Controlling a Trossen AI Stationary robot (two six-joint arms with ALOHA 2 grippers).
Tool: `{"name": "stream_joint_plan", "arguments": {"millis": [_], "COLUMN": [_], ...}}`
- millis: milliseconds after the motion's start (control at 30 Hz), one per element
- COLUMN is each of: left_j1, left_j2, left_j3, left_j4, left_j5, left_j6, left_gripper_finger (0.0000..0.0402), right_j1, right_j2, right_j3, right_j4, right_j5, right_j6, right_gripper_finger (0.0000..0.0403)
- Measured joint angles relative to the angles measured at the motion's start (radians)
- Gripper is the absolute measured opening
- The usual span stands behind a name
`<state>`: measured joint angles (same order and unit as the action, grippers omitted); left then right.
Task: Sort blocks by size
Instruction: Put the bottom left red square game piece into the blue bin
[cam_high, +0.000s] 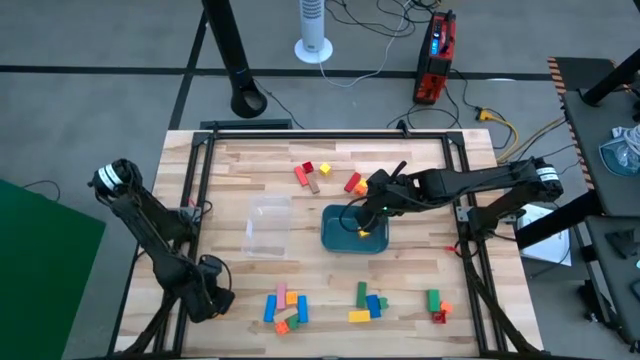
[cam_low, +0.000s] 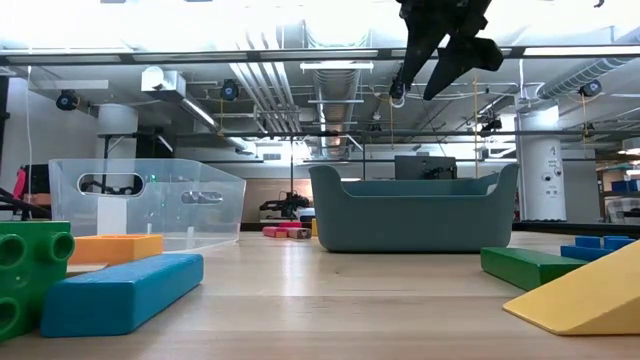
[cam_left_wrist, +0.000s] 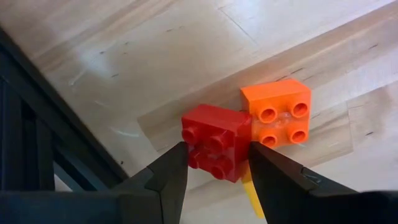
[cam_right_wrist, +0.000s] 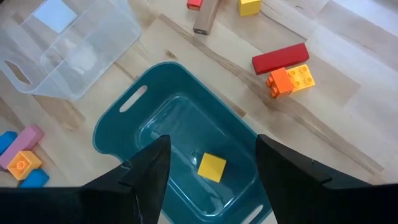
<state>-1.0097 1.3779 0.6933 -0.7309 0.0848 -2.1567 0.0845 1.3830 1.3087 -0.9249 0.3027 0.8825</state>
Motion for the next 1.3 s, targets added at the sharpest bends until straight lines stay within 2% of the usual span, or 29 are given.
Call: {"name": "stream_joint_plan", "arguments": {"millis": [200, 533, 833, 933, 1033, 1200, 1300], "left_j1": [-0.003, -0.003, -0.004, -0.004, -0.004, -0.004, -0.004], "left_j2": [0.0, -0.019, -0.027, -0.027, -0.043, -0.073, -0.068], "left_j3": [0.0, 0.038, 0.137, 0.129, 0.085, -0.013, -0.047], "left_j4": [-0.002, -0.026, -0.166, -0.205, -0.146, 0.046, 0.066], "left_j5": [-0.065, -0.084, -0.105, -0.104, -0.108, -0.178, -0.168], "left_j6": [0.009, 0.031, 0.073, -0.002, -0.037, -0.055, -0.059], "left_gripper_finger": [0.0154, 0.0154, 0.0154, 0.0155, 0.0165, 0.0194, 0.0207], "right_j1": [0.0, 0.0, 0.0, 0.0, 0.0, 0.0, 0.0], "right_j2": [0.0, -0.001, -0.001, -0.001, -0.001, -0.001, -0.001], "right_j3": [0.0, 0.0, 0.0, 0.0, 0.0, 0.0, 0.0], "right_j4": [0.001, 0.003, 0.005, 0.018, 0.026, 0.026, 0.026], "right_j5": [0.0, 0.0, 0.0, 0.0, -0.003, -0.022, -0.025], "right_j6": [0.0, 0.0, -0.016, -0.029, -0.037, -0.045, -0.045], "right_gripper_finger": [0.0221, 0.0222, 0.0224, 0.0226, 0.0225, 0.0225, 0.0228]}}
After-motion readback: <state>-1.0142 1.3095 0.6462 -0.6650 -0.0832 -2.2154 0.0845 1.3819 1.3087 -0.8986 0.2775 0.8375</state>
